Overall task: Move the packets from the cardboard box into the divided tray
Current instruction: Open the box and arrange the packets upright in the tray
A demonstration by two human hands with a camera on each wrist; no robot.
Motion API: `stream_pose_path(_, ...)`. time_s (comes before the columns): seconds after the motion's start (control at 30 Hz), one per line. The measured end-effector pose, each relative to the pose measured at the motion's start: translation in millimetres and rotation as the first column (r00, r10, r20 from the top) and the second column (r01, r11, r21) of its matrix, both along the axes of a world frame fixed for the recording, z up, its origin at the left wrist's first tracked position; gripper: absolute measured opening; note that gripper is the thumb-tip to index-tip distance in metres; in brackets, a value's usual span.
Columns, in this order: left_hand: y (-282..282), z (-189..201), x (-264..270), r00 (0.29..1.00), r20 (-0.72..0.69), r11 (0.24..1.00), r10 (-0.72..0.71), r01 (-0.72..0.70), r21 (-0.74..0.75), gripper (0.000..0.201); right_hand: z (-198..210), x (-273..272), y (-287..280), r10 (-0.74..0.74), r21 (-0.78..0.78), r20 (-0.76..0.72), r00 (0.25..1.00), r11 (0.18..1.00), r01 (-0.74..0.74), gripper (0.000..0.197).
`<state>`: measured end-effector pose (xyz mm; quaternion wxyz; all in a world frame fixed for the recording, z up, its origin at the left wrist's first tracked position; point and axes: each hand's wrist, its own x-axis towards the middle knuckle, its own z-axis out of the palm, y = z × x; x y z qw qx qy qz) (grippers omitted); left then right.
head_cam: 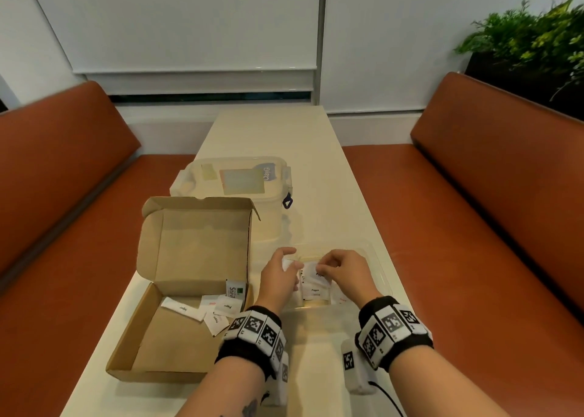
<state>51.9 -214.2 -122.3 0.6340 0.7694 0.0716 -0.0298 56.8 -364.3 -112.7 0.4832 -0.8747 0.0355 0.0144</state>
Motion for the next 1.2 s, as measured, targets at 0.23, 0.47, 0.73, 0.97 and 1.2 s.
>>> stream_pose_path(0.23, 5, 3, -2, 0.994, -0.08, 0.98, 0.079, -0.092, -0.175, 0.049, -26, 0, 13, 0.054, -0.33, -0.051, 0.997, 0.941, -0.068, 0.002)
stream_pose_path(0.47, 8, 0, -6, 0.99, -0.123, 0.97, 0.061, -0.088, -0.227, 0.055, -27, 2, 18, 0.118, -0.492, -0.015, 0.993, 0.864, -0.111, 0.013)
stream_pose_path(0.73, 7, 10, -9, 0.986, -0.168, 0.924, 0.024, -0.086, -0.373, 0.06, -31, 3, 22, 0.138, -0.57, -0.028, 0.99, 0.811, -0.129, 0.017)
stream_pose_path(0.97, 4, 7, -10, 0.983, -0.158, 0.927, -0.095, 0.029, -0.375, 0.071, -22, -1, 17, -0.014, -0.144, 0.042, 0.999, 0.989, 0.02, 0.011)
stream_pose_path(1.2, -2, 3, -6, 0.996, -0.037, 0.973, -0.077, 0.067, -0.221, 0.047, -1, -8, 4, -0.023, 0.336, -0.071, 0.997, 0.941, 0.046, 0.008)
